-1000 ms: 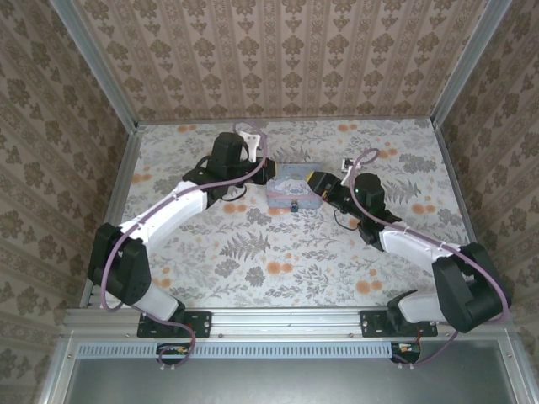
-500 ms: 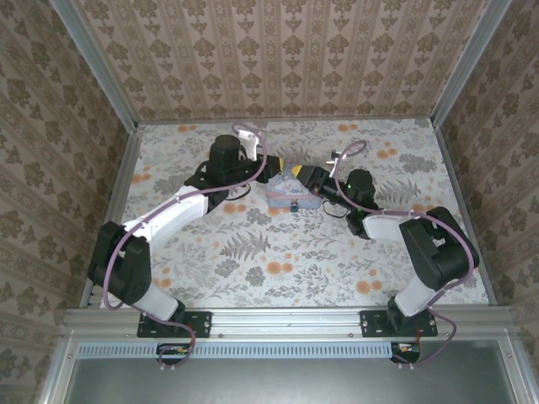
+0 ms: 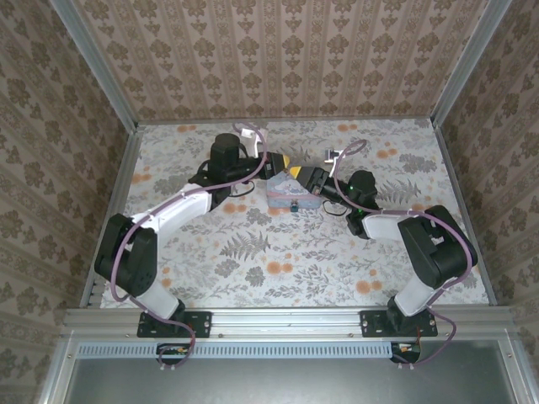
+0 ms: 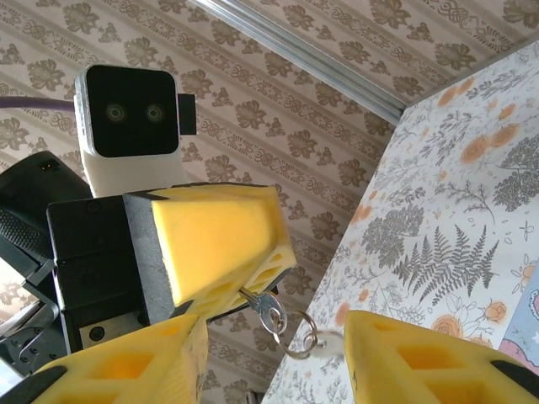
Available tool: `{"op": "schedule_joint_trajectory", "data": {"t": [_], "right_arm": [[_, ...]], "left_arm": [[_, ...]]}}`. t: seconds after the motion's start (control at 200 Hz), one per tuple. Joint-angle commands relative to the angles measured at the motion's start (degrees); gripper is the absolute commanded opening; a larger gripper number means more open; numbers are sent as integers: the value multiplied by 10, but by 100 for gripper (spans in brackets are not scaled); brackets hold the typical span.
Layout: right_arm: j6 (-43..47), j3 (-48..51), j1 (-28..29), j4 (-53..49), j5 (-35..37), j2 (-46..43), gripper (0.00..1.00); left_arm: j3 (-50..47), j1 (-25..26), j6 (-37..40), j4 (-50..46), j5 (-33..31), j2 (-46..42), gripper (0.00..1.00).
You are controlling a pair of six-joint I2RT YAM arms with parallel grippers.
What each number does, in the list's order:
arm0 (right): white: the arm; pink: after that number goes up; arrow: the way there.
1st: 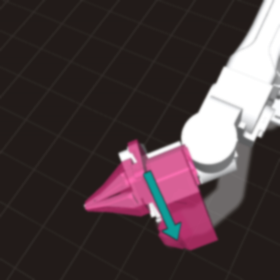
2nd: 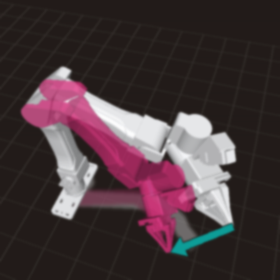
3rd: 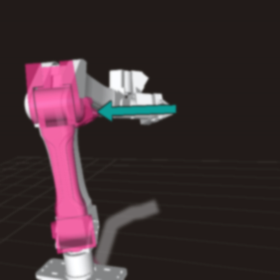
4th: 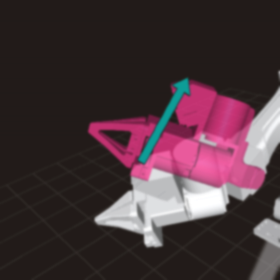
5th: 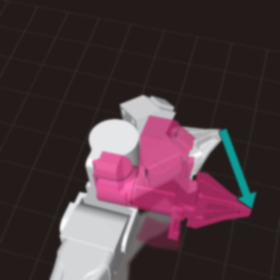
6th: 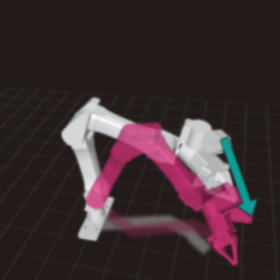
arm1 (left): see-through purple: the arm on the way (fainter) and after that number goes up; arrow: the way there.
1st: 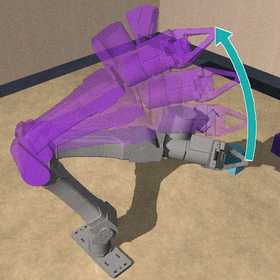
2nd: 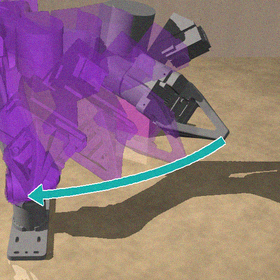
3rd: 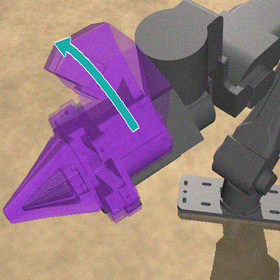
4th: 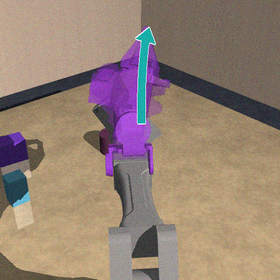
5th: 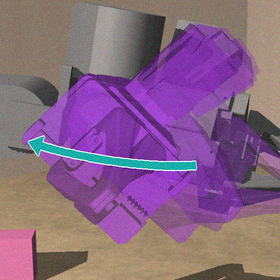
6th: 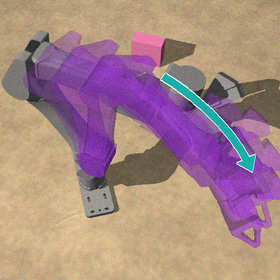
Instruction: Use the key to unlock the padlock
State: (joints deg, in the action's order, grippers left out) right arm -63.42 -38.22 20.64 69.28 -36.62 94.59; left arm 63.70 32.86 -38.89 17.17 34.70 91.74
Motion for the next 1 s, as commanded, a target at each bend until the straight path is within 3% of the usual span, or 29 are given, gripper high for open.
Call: {"op": "schedule_joint_trajectory", "data": {"t": [0.0,0.37,0.85,0.995], "right_arm": [[5,-11,-3,35,-22,7,48],[6,-12,-4,41,-40,9,45],[6,-2,-4,46,-47,11,30],[5,-1,-4,48,-50,12,30]], "left_arm": [[5,-3,-23,32,41,11,0],[6,-1,-43,48,56,26,0],[15,2,-48,47,53,37,0],[16,3,-50,48,53,39,0]]}}
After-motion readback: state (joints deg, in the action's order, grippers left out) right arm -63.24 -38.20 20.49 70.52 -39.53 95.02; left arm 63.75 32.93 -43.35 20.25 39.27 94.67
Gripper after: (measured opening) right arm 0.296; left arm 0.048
